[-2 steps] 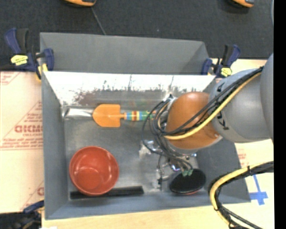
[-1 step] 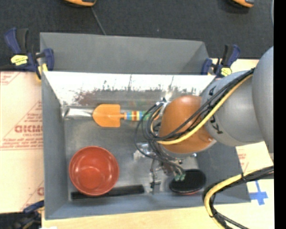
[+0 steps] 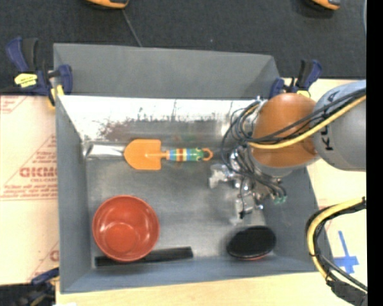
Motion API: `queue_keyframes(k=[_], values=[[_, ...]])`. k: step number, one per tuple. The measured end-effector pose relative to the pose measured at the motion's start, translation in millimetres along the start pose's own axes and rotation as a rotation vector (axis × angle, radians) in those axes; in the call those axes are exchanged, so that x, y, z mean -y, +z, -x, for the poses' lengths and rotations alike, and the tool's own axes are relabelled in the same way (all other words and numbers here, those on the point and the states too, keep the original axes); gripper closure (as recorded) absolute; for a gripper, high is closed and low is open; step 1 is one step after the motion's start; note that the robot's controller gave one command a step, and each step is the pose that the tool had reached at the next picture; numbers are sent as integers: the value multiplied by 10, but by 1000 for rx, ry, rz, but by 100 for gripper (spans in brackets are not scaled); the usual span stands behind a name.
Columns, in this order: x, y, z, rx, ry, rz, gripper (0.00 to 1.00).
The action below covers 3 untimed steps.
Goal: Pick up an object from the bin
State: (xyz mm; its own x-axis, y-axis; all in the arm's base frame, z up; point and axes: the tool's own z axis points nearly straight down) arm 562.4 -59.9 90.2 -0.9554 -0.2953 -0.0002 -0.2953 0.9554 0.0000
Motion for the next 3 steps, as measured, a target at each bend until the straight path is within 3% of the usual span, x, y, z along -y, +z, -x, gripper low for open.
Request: queue_keyframes(k=[1,2,3], values=[[-243,20,420,-3,-55,1,0],[69,136,-107,-1,-364,-1,0],[8,73,-295,8,-325,-1,0]])
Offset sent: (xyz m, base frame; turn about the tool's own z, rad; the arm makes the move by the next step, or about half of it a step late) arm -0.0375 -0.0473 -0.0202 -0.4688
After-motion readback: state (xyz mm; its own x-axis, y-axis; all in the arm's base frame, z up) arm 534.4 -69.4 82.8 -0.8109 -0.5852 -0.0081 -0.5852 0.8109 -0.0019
